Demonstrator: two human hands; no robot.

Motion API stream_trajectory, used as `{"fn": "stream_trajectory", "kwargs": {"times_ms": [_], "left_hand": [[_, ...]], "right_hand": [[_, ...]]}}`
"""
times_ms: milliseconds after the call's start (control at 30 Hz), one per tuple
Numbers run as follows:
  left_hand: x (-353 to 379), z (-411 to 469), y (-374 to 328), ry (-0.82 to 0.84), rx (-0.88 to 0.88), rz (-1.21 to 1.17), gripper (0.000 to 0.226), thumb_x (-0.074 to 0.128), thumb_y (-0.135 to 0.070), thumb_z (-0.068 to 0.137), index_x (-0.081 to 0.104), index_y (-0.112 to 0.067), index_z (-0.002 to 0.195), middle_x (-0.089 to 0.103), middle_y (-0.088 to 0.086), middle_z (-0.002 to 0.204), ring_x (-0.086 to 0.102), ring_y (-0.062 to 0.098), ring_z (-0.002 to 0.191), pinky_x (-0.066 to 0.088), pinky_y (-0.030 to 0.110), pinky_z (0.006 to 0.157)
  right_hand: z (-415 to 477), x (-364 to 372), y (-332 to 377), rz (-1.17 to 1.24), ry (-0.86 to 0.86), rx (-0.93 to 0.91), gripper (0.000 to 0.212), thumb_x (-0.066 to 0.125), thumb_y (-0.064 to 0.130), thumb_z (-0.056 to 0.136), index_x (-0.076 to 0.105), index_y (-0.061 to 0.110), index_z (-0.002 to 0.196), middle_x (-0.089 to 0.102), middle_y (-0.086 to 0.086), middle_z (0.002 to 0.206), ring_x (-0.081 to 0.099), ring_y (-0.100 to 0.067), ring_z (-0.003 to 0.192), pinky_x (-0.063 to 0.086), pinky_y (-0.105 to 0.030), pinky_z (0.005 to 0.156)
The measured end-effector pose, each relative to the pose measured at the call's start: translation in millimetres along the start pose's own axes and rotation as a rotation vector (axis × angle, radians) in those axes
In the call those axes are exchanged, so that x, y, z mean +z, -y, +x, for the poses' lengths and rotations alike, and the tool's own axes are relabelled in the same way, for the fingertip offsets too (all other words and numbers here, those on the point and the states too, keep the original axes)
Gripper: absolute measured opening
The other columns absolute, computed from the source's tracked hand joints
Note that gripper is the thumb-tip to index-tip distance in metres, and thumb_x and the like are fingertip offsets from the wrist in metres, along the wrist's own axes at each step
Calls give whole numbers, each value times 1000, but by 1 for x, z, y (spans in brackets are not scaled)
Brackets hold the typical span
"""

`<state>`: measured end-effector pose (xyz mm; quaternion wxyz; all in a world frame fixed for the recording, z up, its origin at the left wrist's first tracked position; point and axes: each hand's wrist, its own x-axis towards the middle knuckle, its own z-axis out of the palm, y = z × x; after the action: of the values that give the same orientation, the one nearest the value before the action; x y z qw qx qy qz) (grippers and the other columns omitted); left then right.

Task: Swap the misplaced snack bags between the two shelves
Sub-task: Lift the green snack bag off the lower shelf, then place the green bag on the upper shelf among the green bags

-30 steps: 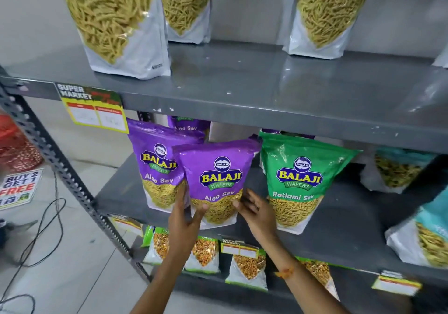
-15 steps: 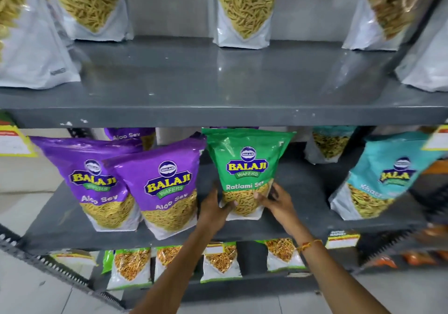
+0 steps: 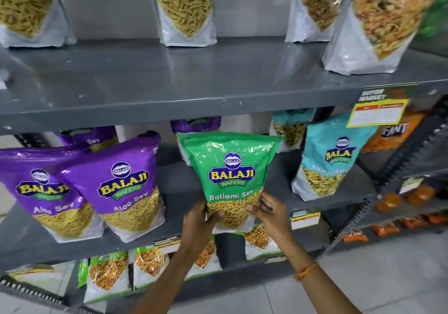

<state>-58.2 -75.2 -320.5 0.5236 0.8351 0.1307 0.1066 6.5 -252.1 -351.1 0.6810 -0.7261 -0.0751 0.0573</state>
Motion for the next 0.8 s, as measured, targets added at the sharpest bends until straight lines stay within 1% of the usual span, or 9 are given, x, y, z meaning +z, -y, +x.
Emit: {"fn": "stream_trajectory", "kwargs": {"times_ms": [33, 100, 200, 300, 433, 500, 600, 733, 800], "left_hand": [[0, -8, -6, -11, 29, -7, 16, 69, -8, 76, 60, -9, 89, 66, 24, 78, 56, 14, 58, 36, 4, 47], [-5, -21, -17, -26, 91, -42, 22, 71, -12, 74, 58, -27, 84, 72, -5, 72, 60, 5, 63, 40, 5, 50], [-20, -34, -40, -51, 172, -64, 26, 71, -22, 74, 58, -39, 88, 69, -34, 82, 64, -6, 75, 49, 15, 58], [-42, -45, -78, -115, 288, -166, 30, 72, -37, 70, 62, -33, 98, 71, -28, 93, 66, -4, 84, 50, 12, 65], [-76, -51, -132, -236, 462, -281, 65, 72, -66, 47, 62, -36, 105, 73, -24, 92, 67, -1, 90, 51, 12, 77], [-89, -47, -155, -256, 523, -338, 68, 74, -69, 42, 62, -41, 103, 75, -19, 91, 69, 1, 89, 52, 13, 77], [-112, -37, -192, -302, 612, -395, 65, 77, -64, 40, 63, -42, 101, 75, -21, 88, 68, -2, 86, 50, 8, 72], [-140, -6, -225, -340, 678, -331, 32, 74, -35, 61, 65, -45, 90, 73, -27, 85, 65, -7, 83, 49, 7, 72], [-152, 18, -234, -344, 684, -276, 27, 72, -24, 70, 64, -38, 91, 73, -23, 80, 62, -11, 79, 47, 6, 70]], "right_hand": [[-8, -5, 8, 1, 0, -14, 40, 70, 3, 71, 62, 16, 109, 73, 26, 87, 67, -1, 91, 55, -18, 75], [-19, -13, 29, 11, 7, -53, 44, 75, 10, 68, 63, 25, 108, 73, 25, 91, 67, -4, 96, 55, -20, 81], [-31, -19, 72, 37, 26, -124, 47, 74, 12, 65, 64, 21, 110, 73, 27, 89, 67, -2, 94, 54, -16, 77], [-39, -21, 123, 52, 63, -236, 39, 73, 16, 64, 66, 30, 100, 73, 25, 91, 67, -3, 95, 52, -14, 73], [-47, -21, 196, 110, 110, -392, 32, 74, 19, 56, 70, 34, 85, 74, 24, 83, 68, 0, 88, 50, -8, 67], [-49, -20, 229, 140, 134, -457, 29, 79, 35, 52, 73, 37, 81, 75, 22, 82, 69, 0, 84, 50, -8, 65], [-41, -15, 275, 153, 139, -586, 37, 78, 49, 44, 72, 41, 80, 74, 24, 80, 67, 4, 79, 50, -7, 65], [-6, 0, 315, 138, 110, -647, 32, 74, 16, 63, 67, 34, 89, 72, 27, 70, 65, 10, 74, 49, -5, 63], [19, 13, 324, 103, 72, -637, 35, 72, 9, 68, 65, 25, 100, 74, 15, 85, 65, 8, 76, 52, -9, 67]]}}
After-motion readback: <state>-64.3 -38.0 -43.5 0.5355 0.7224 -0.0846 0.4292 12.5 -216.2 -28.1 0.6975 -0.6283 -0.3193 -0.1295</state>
